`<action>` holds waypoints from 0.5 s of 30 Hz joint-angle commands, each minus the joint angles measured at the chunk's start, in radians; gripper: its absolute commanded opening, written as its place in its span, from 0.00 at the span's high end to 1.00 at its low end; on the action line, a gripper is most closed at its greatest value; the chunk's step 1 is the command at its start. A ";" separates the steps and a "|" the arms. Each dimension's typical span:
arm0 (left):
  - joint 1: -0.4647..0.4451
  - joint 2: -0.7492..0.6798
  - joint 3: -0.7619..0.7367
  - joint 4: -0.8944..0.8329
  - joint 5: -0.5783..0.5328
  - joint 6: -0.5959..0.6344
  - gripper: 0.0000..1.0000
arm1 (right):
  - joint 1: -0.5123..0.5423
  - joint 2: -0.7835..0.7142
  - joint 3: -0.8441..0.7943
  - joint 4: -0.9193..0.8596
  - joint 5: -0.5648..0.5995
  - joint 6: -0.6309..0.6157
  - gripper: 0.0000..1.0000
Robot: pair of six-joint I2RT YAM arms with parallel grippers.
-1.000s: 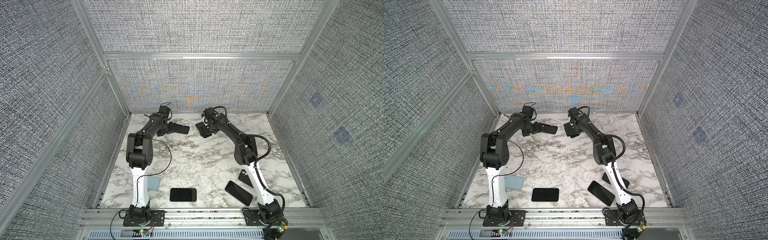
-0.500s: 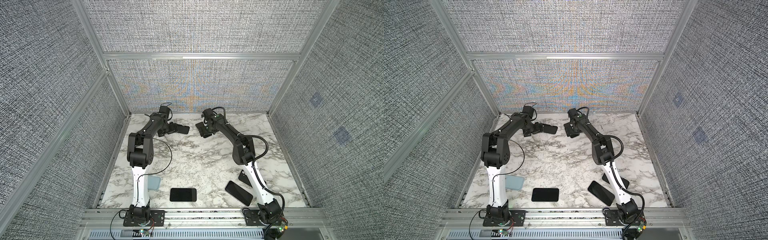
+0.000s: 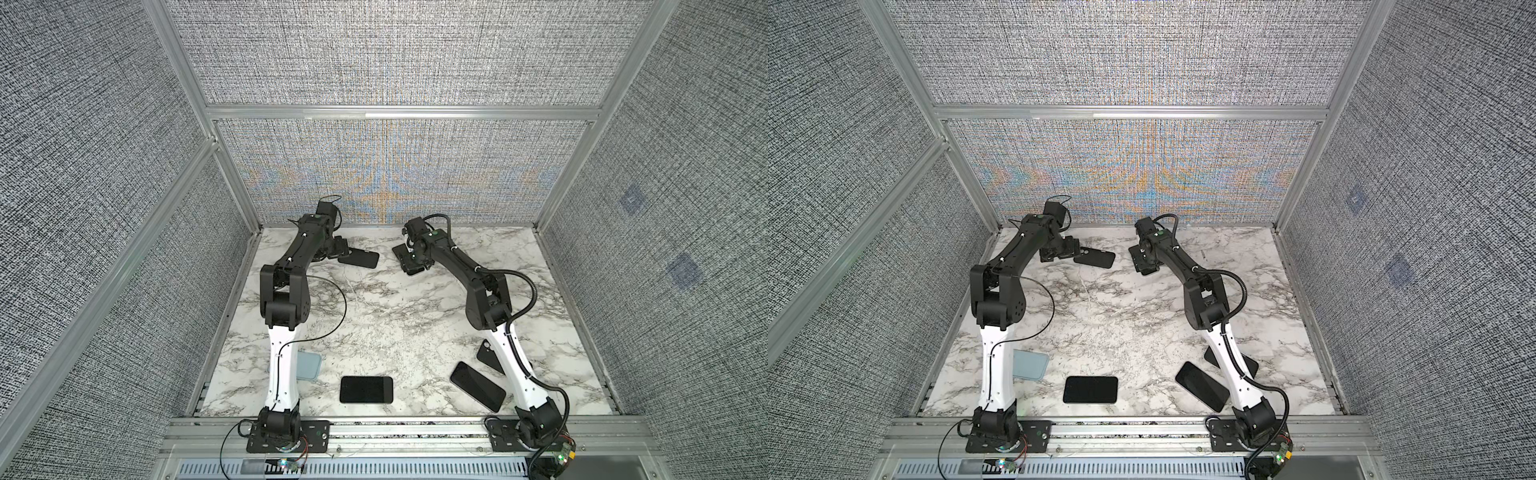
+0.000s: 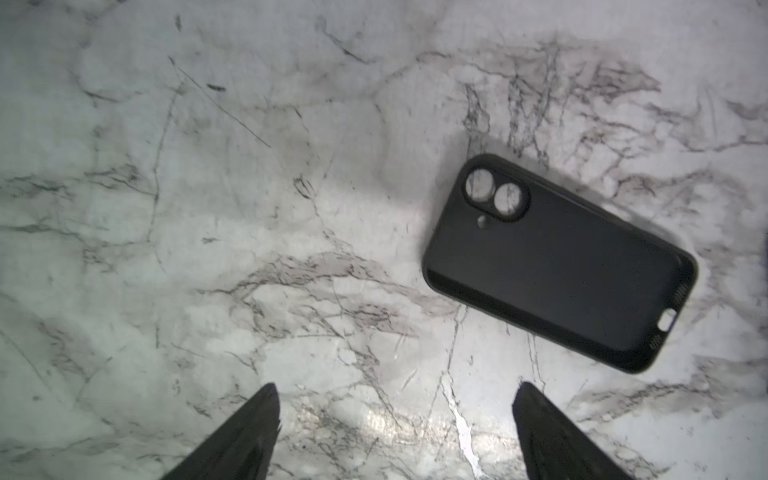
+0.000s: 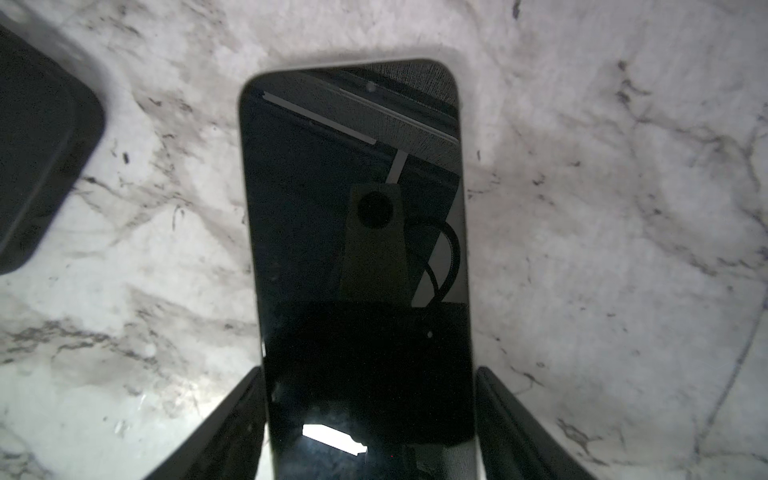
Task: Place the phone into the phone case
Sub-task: 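Close the left gripper on the black case edge while the right gripper grasps the phone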
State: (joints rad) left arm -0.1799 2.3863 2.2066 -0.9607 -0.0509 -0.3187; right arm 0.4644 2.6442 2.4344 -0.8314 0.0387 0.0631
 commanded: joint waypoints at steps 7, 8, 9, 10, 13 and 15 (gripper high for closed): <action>-0.002 0.115 0.105 0.038 0.089 0.139 0.28 | 0.009 -0.064 -0.110 -0.055 -0.095 -0.005 0.33; 0.000 0.121 0.100 0.057 0.091 0.146 0.31 | 0.011 -0.073 -0.120 -0.054 -0.100 -0.006 0.34; 0.001 0.127 0.097 0.075 0.085 0.142 0.32 | 0.013 -0.082 -0.133 -0.055 -0.102 -0.008 0.35; 0.002 0.132 0.100 0.085 0.081 0.131 0.33 | 0.014 -0.089 -0.144 -0.056 -0.103 -0.008 0.35; 0.007 0.167 0.147 0.078 0.072 0.094 0.39 | 0.019 -0.112 -0.177 -0.055 -0.103 -0.009 0.35; 0.009 0.197 0.190 0.065 0.079 0.082 0.42 | 0.020 -0.127 -0.201 -0.056 -0.105 -0.009 0.35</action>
State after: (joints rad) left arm -0.1738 2.5603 2.3600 -0.9127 0.0227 -0.2108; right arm 0.4805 2.5301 2.2547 -0.8322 -0.0315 0.0532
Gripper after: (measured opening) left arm 0.589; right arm 0.730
